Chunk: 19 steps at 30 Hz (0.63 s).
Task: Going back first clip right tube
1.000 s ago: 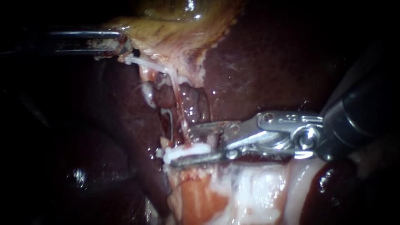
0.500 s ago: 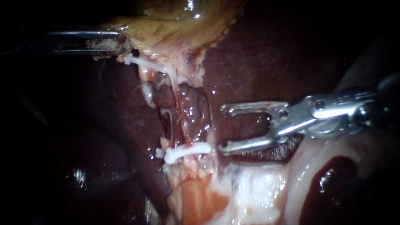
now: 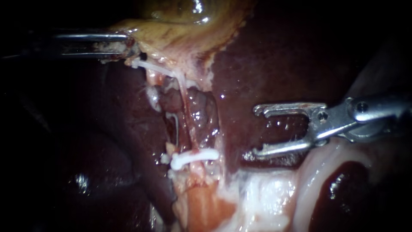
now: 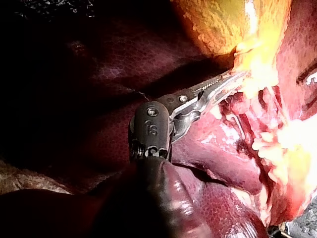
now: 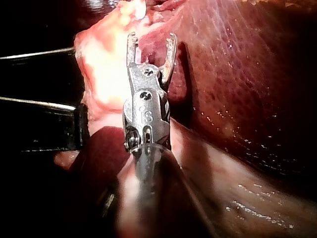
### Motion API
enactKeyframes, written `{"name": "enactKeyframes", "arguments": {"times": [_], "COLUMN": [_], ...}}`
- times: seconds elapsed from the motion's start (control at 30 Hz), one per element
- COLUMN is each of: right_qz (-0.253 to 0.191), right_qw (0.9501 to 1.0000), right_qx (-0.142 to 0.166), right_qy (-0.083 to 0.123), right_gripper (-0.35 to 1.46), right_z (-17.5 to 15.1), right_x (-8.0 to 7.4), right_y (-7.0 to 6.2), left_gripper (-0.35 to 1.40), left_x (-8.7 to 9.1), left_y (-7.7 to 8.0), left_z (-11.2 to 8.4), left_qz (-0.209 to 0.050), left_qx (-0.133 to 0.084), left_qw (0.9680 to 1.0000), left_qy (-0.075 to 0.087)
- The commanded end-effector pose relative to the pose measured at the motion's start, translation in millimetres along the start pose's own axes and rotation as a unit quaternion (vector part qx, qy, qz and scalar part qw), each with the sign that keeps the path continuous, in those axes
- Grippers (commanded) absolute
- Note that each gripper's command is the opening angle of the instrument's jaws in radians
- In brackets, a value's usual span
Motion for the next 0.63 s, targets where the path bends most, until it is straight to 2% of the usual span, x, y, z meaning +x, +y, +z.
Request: {"name": "enactKeyframes", "arguments": {"times": [0.03, 0.23, 0.63], "right_qz": [0.000, 0.000, 0.000], "right_qw": [1.0000, 1.0000, 1.0000], "right_qx": [0.000, 0.000, 0.002], "right_qy": [0.000, 0.000, 0.000], "right_gripper": [0.50, 0.50, 0.50], "right_z": [0.0, 0.0, 0.0], "right_x": [-0.1, -0.1, -0.1], "right_y": [0.0, -0.1, -0.1], "left_gripper": [-0.35, -0.35, -0.35], "left_x": [-0.3, -1.6, -2.2], "left_y": [-0.3, -1.0, -1.0], "left_z": [0.6, 2.6, 3.1], "left_qz": [0.002, 0.006, 0.008], "left_qx": [0.004, 0.005, 0.004], "left_qw": [1.0000, 1.0000, 1.0000], "left_qy": [0.001, 0.001, -0.002]}}
